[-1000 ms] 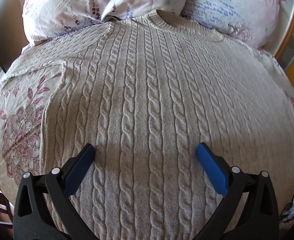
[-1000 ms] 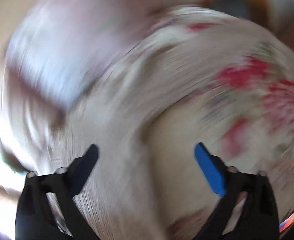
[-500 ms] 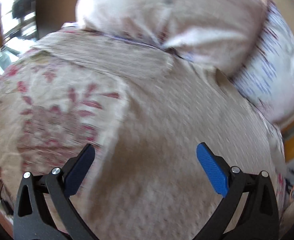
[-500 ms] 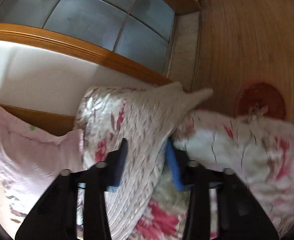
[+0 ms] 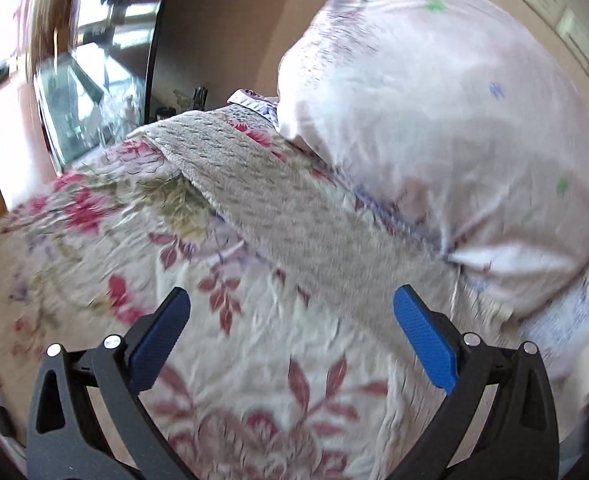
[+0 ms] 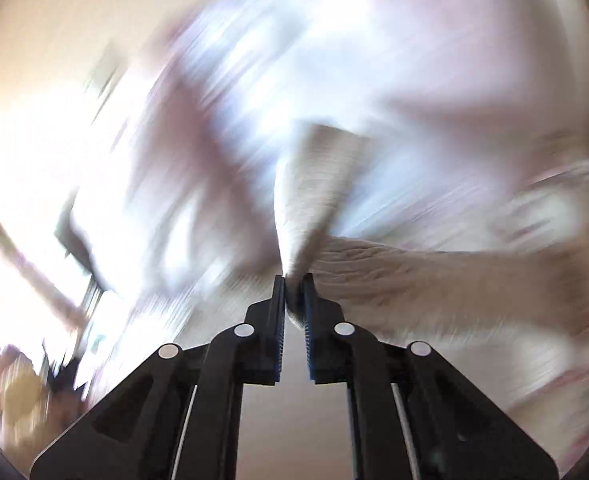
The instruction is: Fold small clothes
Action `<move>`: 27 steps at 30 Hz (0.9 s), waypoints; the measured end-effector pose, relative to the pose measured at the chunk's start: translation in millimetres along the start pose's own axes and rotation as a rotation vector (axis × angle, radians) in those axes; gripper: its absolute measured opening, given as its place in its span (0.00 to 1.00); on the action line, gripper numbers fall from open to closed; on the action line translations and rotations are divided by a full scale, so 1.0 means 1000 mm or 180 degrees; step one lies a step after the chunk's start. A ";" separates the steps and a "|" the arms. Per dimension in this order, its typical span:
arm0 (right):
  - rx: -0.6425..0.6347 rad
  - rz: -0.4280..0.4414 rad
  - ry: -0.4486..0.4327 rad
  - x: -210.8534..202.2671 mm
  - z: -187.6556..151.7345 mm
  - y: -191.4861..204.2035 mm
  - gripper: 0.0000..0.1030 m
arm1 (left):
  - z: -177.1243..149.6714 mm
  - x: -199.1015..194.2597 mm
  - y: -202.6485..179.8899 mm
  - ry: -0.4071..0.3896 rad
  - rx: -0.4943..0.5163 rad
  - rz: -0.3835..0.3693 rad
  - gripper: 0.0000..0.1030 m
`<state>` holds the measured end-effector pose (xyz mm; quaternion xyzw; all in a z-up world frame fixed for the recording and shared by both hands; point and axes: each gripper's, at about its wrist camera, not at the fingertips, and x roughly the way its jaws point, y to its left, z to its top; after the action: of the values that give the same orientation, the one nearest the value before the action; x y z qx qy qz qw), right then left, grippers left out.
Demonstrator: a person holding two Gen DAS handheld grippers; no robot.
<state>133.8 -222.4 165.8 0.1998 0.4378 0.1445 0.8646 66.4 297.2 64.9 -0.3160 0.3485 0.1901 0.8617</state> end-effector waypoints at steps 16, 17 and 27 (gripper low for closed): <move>0.0518 -0.0391 0.0866 0.034 -0.092 0.038 0.63 | 0.097 0.080 0.113 0.0271 -0.1684 -0.0347 0.77; 0.0509 -0.0416 0.0883 0.033 -0.094 0.039 0.63 | 0.102 0.081 0.113 0.0233 -0.1687 -0.0341 0.74; 0.0471 -0.0561 0.0950 0.020 -0.108 0.035 0.66 | 0.115 0.103 0.099 0.0337 -0.1385 -0.0269 0.06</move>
<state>55.1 -159.8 110.3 0.2000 0.5864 0.0636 0.7824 138.0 458.0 13.3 -0.5182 0.3304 0.2078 0.7610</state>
